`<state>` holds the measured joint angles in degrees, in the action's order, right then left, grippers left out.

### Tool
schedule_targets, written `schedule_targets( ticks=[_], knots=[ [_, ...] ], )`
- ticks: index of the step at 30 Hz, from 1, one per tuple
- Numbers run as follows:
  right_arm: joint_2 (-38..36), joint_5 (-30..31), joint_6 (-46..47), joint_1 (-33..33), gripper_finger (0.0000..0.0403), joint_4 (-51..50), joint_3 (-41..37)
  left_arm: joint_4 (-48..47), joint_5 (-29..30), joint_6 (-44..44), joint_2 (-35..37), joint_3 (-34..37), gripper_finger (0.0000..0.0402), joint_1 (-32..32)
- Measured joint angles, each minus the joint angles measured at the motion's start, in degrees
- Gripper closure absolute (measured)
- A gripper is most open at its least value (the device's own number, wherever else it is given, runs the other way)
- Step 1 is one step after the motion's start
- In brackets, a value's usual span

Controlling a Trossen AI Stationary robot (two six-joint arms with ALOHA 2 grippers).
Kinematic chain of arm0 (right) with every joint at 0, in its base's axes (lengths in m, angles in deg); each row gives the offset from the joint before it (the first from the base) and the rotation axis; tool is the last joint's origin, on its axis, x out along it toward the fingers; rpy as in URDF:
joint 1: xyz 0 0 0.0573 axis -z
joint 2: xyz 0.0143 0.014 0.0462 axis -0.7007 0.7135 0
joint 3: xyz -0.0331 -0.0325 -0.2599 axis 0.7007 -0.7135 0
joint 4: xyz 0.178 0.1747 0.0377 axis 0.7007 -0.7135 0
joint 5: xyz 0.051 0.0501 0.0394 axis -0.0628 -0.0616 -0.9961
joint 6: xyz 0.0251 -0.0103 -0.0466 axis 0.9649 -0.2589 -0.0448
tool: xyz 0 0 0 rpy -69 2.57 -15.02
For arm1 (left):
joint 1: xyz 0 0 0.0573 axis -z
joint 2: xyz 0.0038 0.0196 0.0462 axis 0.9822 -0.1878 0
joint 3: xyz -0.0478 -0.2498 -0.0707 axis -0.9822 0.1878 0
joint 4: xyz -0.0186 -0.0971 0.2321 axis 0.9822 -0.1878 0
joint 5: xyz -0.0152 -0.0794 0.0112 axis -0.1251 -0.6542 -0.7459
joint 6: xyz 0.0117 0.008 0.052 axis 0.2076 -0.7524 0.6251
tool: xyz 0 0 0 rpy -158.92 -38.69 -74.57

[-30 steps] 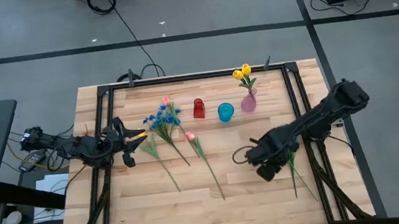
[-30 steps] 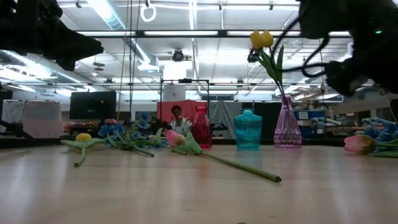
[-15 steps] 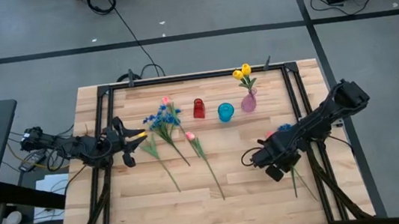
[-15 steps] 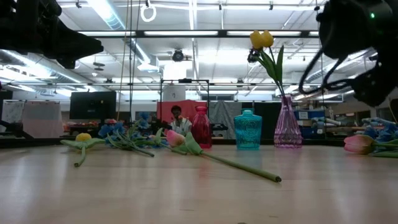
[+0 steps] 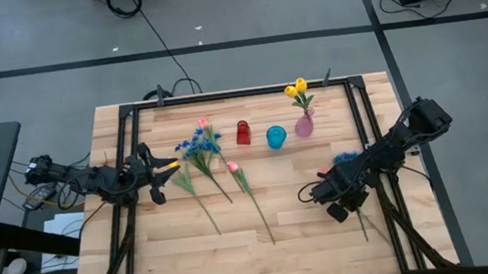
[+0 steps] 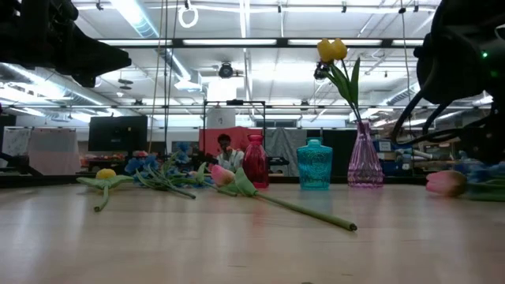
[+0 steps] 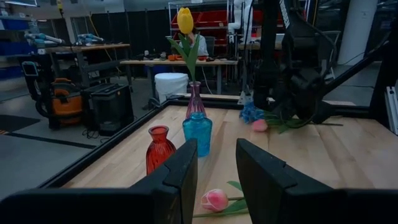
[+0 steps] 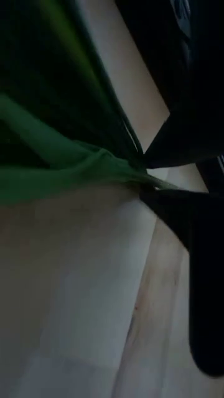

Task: Sort flowers into vase by color
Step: Put the bottom right pink tulip into the red vase

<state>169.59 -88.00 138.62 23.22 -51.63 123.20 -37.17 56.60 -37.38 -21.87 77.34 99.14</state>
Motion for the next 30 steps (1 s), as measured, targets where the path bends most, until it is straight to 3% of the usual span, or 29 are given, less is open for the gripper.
schedule_targets(
  ticks=[5, 11, 17, 23, 30],
  knots=[
    [0.00, 0.00, 0.04, 0.07, 0.0391, 0.46, 0.00, 0.00, 0.00, -0.02, 0.00, 0.00, 0.0286, 0.00],
    [-0.02, 0.02, 1.05, 0.04, 0.0394, 2.32, 1.26, -0.02, 0.00, -0.02, 0.00, 0.00, 0.0286, 0.01],
    [-1.49, 2.33, 1.04, 0.47, 0.0397, 0.25, 9.57, 0.00, 0.00, 0.22, 0.00, 0.02, 0.0286, 0.02],
    [-2.86, 14.71, -3.76, 1.42, 0.0397, -3.44, 18.74, 0.06, 0.00, 0.25, 0.00, 0.00, 0.0286, 0.02],
    [-3.13, 39.46, -16.39, 7.24, 0.0397, 1.58, 23.91, 0.40, 0.00, 0.26, 0.00, 0.00, 0.0286, 0.02]
  ],
)
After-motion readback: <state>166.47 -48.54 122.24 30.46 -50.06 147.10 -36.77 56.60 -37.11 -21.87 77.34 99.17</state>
